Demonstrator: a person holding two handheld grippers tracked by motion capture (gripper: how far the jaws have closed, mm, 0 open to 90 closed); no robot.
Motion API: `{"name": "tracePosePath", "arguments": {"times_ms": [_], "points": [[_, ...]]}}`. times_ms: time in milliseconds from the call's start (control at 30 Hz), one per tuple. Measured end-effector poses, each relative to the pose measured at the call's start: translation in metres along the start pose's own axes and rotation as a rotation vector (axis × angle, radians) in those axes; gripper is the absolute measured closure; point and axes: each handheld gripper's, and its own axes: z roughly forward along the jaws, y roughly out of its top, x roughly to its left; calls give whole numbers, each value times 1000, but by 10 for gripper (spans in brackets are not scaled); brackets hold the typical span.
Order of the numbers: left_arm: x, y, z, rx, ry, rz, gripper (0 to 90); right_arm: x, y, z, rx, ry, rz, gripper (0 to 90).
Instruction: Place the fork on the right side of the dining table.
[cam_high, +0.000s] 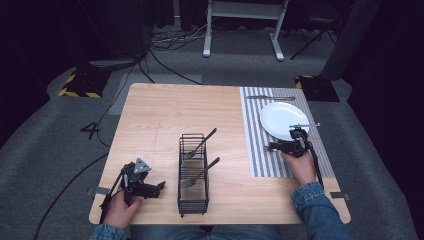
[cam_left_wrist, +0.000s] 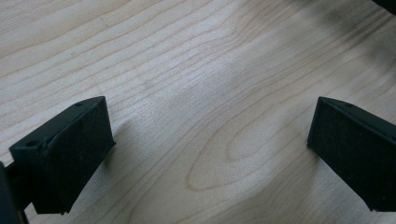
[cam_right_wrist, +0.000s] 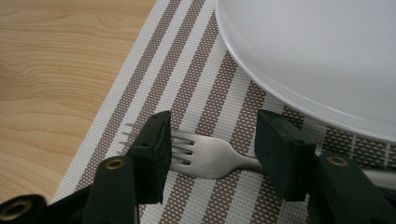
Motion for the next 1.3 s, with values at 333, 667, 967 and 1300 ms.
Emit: {"name": "tracePosePath", "arguments": {"times_ms": [333,667,967,1300], "points": [[0,0,0,0,0,0,2,-7,0,-5,7,-45,2,455],[0,0,0,0,0,0,2,-20,-3,-13,18,-63,23,443],[0,0,0,0,0,1,2,-42,-10,-28,1,-98,57,431],[0,0,0,0,0,0,2,-54,-15,-49,-46,-133,84,451]]}}
